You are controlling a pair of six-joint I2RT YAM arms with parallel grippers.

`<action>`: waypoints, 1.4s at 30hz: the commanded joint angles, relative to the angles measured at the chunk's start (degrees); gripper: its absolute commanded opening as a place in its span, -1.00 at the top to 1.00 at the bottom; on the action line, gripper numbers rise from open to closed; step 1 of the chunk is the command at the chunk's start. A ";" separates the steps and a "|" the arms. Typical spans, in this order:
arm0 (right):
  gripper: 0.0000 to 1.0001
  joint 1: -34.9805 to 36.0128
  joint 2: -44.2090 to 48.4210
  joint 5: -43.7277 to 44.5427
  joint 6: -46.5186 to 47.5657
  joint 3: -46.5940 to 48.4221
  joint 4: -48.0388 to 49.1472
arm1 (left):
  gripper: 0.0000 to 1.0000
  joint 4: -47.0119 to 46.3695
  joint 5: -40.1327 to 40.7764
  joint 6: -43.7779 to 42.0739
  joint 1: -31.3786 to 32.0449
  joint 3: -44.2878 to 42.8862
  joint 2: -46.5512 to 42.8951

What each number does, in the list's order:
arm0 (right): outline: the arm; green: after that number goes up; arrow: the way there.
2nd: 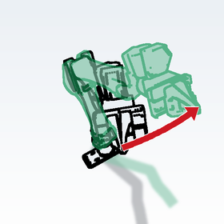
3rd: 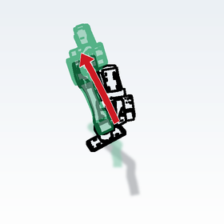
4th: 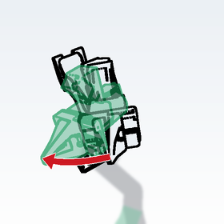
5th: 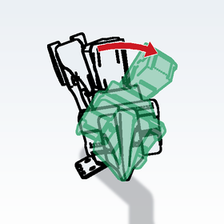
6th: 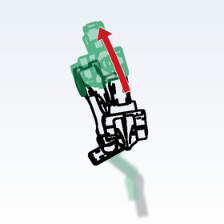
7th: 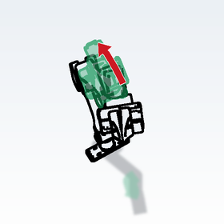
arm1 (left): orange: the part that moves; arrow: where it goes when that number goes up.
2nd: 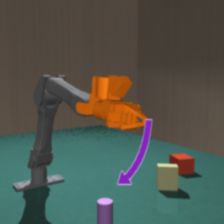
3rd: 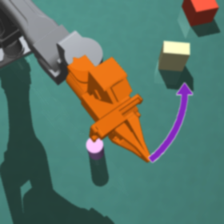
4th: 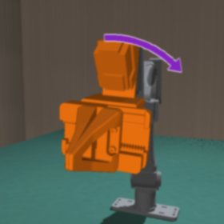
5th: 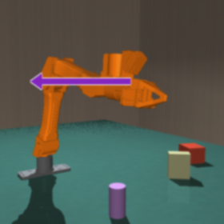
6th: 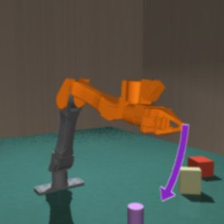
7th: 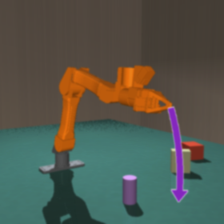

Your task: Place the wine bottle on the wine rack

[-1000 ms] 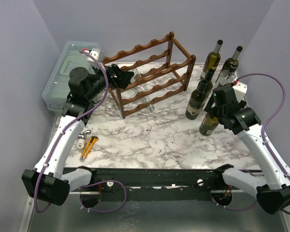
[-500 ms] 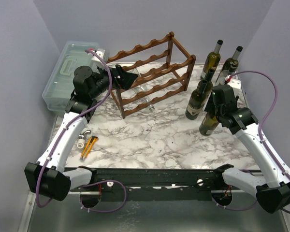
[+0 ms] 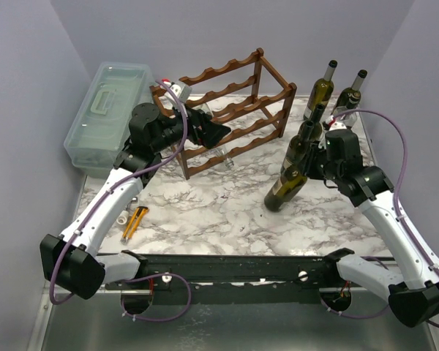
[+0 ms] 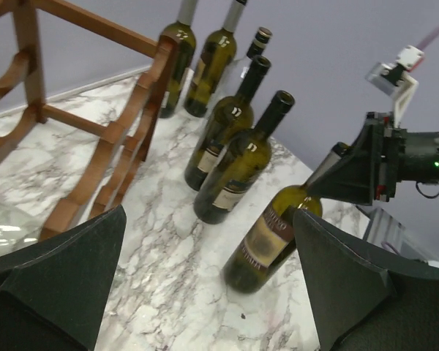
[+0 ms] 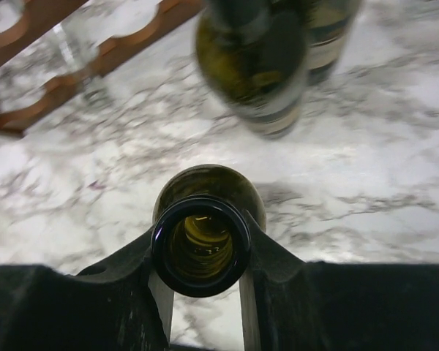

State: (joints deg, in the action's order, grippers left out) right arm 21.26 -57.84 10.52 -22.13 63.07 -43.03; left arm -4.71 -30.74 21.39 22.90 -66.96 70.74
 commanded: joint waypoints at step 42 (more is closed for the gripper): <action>0.99 0.19 5.18 -30.65 -35.72 -1.22 32.39 | -0.91 11.23 39.79 -37.59 30.45 3.90 2.90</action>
State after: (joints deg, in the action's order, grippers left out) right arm 21.30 -55.37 -16.49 -54.48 60.86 -18.00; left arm 8.12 4.27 -14.57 52.90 -64.36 73.76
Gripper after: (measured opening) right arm 0.342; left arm 0.968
